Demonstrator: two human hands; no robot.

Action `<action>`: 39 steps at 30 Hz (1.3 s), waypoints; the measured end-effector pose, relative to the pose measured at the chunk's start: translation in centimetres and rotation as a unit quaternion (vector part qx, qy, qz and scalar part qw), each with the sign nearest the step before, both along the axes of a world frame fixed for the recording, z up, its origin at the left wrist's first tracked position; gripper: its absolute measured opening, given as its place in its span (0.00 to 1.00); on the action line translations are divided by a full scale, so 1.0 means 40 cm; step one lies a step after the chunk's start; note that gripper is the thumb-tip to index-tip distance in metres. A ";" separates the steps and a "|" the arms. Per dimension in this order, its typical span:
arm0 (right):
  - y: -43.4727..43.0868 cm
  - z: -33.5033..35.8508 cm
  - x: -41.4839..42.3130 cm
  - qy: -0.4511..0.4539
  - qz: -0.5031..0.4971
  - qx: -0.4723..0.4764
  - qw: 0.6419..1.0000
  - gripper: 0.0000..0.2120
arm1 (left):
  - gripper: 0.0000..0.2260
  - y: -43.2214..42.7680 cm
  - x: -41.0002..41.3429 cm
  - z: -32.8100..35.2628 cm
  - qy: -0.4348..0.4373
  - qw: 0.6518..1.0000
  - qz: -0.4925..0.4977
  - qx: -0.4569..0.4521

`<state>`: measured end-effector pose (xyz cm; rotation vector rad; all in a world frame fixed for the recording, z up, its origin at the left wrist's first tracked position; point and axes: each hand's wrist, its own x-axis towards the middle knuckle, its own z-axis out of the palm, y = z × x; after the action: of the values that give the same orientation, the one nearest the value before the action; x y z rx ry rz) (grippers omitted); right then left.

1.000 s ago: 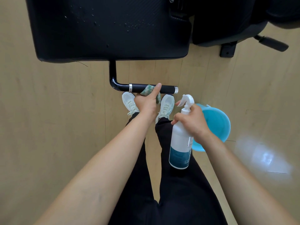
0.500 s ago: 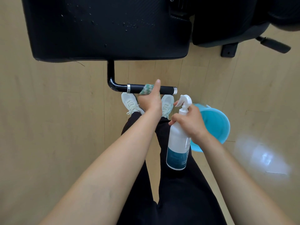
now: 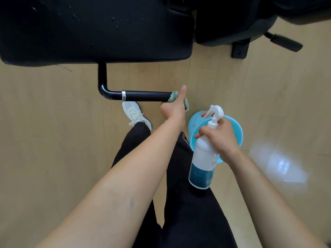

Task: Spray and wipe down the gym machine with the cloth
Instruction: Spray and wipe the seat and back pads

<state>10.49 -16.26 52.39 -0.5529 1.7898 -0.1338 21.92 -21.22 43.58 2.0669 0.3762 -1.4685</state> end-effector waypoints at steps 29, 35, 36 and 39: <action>-0.020 0.006 0.081 -0.039 0.042 -0.006 0.998 0.18 | 0.19 0.005 0.074 -0.016 -0.119 0.993 -0.019 -0.017; -0.018 0.014 0.023 -0.003 0.031 0.005 1.000 0.17 | 0.12 0.007 -0.026 -0.047 -0.022 0.999 -0.042 0.005; -0.019 0.016 0.015 -0.002 0.025 0.006 1.000 0.18 | 0.12 0.009 -0.025 -0.039 0.003 0.998 -0.063 0.014; -0.023 0.025 0.007 -0.001 0.010 0.010 1.000 0.18 | 0.16 0.025 0.004 -0.004 0.076 0.988 -0.134 0.025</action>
<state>10.75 -17.19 53.40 -0.5567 1.7808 -0.1033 22.08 -20.20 43.41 2.1152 0.1993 -1.7985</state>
